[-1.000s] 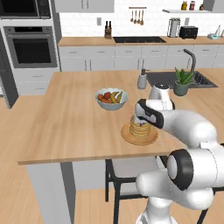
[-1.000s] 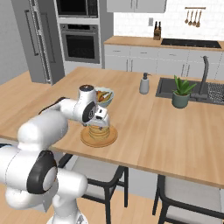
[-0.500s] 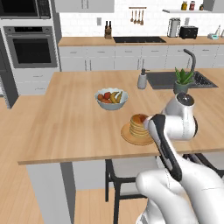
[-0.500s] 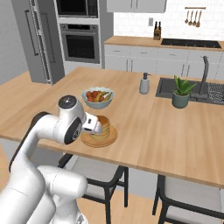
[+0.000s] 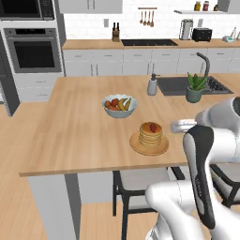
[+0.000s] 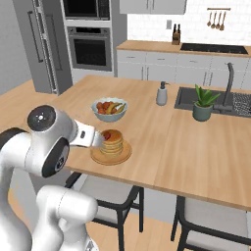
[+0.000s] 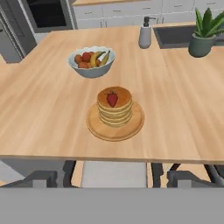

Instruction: Take the strawberry from the fridge and place it on top of the pancake, located on the dining counter.

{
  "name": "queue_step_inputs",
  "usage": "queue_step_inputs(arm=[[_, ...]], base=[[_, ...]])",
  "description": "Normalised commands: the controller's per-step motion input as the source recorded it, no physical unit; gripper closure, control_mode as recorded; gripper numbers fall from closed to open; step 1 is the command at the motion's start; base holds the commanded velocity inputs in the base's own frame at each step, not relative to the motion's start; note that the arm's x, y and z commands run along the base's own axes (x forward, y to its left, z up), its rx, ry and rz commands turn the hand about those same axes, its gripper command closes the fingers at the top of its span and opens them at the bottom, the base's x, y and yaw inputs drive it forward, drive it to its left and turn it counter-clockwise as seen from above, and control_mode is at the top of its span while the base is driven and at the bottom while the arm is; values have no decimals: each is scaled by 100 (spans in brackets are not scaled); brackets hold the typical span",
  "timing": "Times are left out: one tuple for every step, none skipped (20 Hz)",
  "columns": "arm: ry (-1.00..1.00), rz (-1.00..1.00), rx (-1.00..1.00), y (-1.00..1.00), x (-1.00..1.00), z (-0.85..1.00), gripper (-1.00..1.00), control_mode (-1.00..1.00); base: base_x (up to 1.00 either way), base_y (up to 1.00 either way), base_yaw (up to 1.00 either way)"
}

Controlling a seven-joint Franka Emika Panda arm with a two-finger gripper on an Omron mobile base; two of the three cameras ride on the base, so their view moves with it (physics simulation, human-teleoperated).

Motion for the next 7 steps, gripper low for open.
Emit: queue_step_inputs(arm=[[-25,0,0,0,-100,100,-100,-100],[-17,0,0,0,-100,100,-100,-100],[-10,0,0,0,-99,100,-100,-100],[-5,0,0,0,-99,100,-100,-100],[-4,0,0,0,-99,100,-100,-100],[-4,0,0,0,-91,100,-100,-100],[-3,0,0,0,-82,100,-100,-100]], base=[[0,0,0],[0,0,0],[0,0,0],[0,0,0],[0,0,0],[0,0,0],[0,0,0]])
